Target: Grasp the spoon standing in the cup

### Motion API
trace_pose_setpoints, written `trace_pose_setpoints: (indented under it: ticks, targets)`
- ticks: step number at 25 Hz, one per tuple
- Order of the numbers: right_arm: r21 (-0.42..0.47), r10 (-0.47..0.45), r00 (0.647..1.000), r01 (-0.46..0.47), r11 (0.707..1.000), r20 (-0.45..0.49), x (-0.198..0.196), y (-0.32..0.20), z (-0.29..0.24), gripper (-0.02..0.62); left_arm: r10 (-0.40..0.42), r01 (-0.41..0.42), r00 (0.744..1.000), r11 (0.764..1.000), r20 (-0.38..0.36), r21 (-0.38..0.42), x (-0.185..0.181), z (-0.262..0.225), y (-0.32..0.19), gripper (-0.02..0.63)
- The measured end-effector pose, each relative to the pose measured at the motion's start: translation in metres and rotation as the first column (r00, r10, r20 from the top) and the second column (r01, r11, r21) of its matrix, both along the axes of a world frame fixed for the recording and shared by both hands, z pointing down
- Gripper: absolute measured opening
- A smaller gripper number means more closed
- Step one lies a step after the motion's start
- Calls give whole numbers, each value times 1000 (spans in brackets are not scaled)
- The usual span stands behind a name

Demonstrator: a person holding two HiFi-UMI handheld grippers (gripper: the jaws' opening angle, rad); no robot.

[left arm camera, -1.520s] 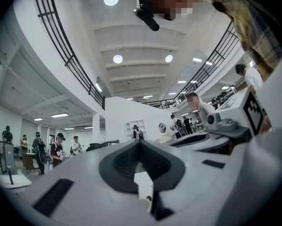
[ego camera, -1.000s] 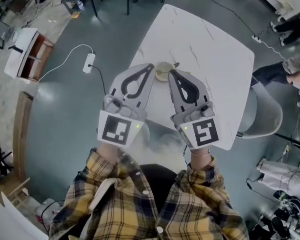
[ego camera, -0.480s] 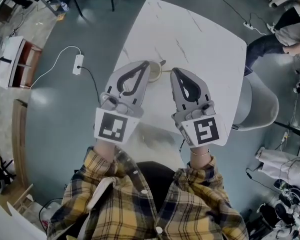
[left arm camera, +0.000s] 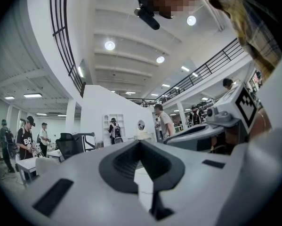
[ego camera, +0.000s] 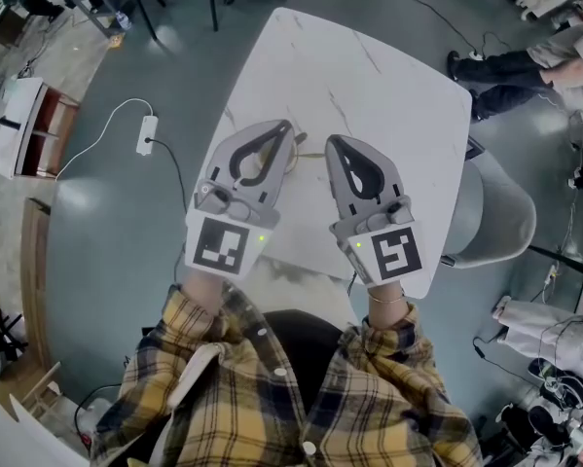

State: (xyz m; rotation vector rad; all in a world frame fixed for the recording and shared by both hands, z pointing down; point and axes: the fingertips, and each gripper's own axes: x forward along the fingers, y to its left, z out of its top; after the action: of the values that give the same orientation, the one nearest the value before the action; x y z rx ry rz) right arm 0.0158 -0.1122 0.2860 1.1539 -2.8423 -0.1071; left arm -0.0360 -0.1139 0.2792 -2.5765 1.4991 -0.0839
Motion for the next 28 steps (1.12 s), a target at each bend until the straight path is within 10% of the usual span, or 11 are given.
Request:
trace_pose_setpoints:
  ticks: [28]
  targets:
    - [-191,181,984,-177,966,4,14,-27,58,18,113,-113,994,992,-2,-60,1,37,-41,18]
